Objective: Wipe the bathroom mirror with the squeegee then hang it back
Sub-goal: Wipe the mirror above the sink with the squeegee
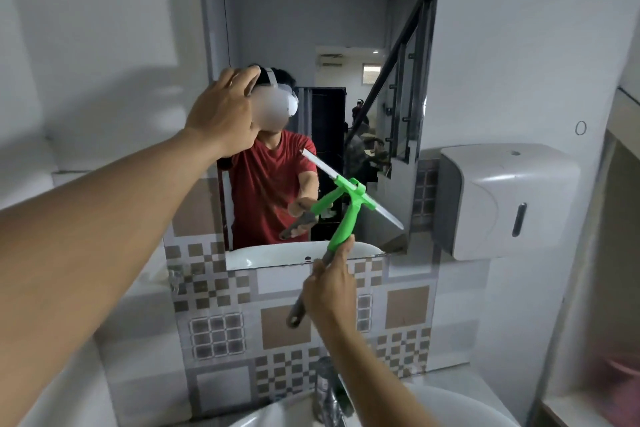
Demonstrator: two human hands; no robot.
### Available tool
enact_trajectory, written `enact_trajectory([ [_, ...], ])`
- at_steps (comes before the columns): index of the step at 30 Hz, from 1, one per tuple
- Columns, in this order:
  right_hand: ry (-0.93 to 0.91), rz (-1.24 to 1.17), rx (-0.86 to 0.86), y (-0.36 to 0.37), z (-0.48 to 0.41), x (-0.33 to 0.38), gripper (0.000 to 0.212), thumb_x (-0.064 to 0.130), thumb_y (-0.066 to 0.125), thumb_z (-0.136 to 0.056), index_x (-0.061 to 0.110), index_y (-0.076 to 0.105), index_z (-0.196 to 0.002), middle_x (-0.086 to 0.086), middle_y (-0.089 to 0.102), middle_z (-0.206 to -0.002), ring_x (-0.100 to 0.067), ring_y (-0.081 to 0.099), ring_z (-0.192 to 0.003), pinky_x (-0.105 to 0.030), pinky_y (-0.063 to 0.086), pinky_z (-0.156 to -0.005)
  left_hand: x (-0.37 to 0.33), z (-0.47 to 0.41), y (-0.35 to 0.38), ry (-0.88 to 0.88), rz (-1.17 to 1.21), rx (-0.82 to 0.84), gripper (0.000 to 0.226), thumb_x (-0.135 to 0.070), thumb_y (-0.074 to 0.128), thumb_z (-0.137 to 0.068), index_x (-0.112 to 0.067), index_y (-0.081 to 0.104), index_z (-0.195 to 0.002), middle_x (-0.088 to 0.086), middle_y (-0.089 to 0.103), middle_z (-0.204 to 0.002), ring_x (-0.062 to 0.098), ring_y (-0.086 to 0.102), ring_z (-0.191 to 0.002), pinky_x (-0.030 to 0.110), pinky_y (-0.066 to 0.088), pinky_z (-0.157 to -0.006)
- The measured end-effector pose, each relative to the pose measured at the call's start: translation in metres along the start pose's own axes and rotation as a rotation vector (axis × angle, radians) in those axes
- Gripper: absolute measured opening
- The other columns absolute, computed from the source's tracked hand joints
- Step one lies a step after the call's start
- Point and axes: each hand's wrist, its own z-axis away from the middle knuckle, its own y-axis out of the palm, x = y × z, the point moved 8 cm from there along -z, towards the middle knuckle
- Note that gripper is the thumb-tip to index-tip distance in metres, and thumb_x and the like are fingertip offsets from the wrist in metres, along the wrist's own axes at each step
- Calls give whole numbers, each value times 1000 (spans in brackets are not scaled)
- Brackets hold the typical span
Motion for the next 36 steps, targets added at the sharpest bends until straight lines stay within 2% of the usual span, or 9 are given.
enact_trajectory([
  [2, 1, -61, 55, 32, 17, 4, 82, 13, 41, -104, 29, -21, -155, -2, 57, -76, -15, 55, -60, -31, 54, -52, -1, -1, 0, 1, 19, -3, 67, -30, 70, -84, -6, 55, -145, 3, 31, -161, 30, 32, -139, 46, 44, -109],
  [4, -19, -40, 116, 64, 35, 2, 84, 19, 41, -106, 34, -27, -152, -2, 59, -75, -16, 58, -62, -37, 60, -59, -1, -1, -1, 8, 33, 1, 71, -30, 71, -85, -7, 51, -148, 3, 32, -160, 30, 33, -139, 47, 46, -108],
  [8, -86, 155, 181, 91, 48, -7, 91, 19, 43, -105, 34, -37, -147, -5, 68, -96, -16, 66, -73, -33, 61, -68, 7, -5, 6, -3, 64, 35, 77, -35, 74, -82, -15, 46, -151, 2, 33, -159, 31, 38, -136, 48, 50, -102],
  [11, -165, 346, 154, 76, 42, -8, 96, 16, 48, -102, 30, -38, -144, -4, 68, -93, -15, 63, -68, -33, 61, -64, 15, -5, 11, -12, 79, 50, 84, -35, 74, -80, -20, 39, -154, 1, 33, -159, 30, 39, -137, 46, 51, -101],
  [14, -223, 546, 168, 50, 33, -9, 92, 13, 47, -100, 26, -29, -152, -7, 67, -98, -16, 61, -65, -31, 59, -62, 16, -3, 11, -16, 71, 37, 82, -29, 75, -81, -18, 41, -154, 1, 32, -159, 30, 37, -138, 47, 51, -102],
  [19, -384, 912, 195, 0, 15, -12, 87, 11, 41, -100, 35, -22, -154, -14, 64, -110, -20, 62, -70, -37, 58, -63, 10, 3, 16, -41, 100, 38, 81, -21, 70, -82, -16, 37, -156, 6, 29, -162, 32, 33, -143, 48, 45, -109],
  [23, -523, 1114, 179, -33, 0, -15, 77, 13, 34, -105, 36, -20, -155, -16, 62, -117, -18, 54, -65, -33, 51, -57, 5, 7, 12, -48, 72, 11, 74, -20, 66, -86, -11, 41, -155, 9, 29, -162, 33, 29, -145, 47, 35, -115],
  [29, -590, 1216, 117, -68, -25, -23, 74, 14, 34, -104, 38, -11, -157, -15, 65, -116, -23, 67, -69, -34, 50, -54, 4, 13, 12, -61, 17, 4, 59, -26, 64, -90, -3, 54, -144, 7, 27, -161, 32, 31, -139, 44, 40, -110],
  [36, -391, 1076, 56, -94, -32, -60, 87, 10, 40, -97, 40, -17, -155, -10, 63, -97, -23, 62, -62, -40, 60, -60, 6, 13, 13, -70, 27, -13, 60, -24, 66, -88, -4, 54, -143, 6, 28, -159, 33, 33, -138, 46, 42, -109],
])
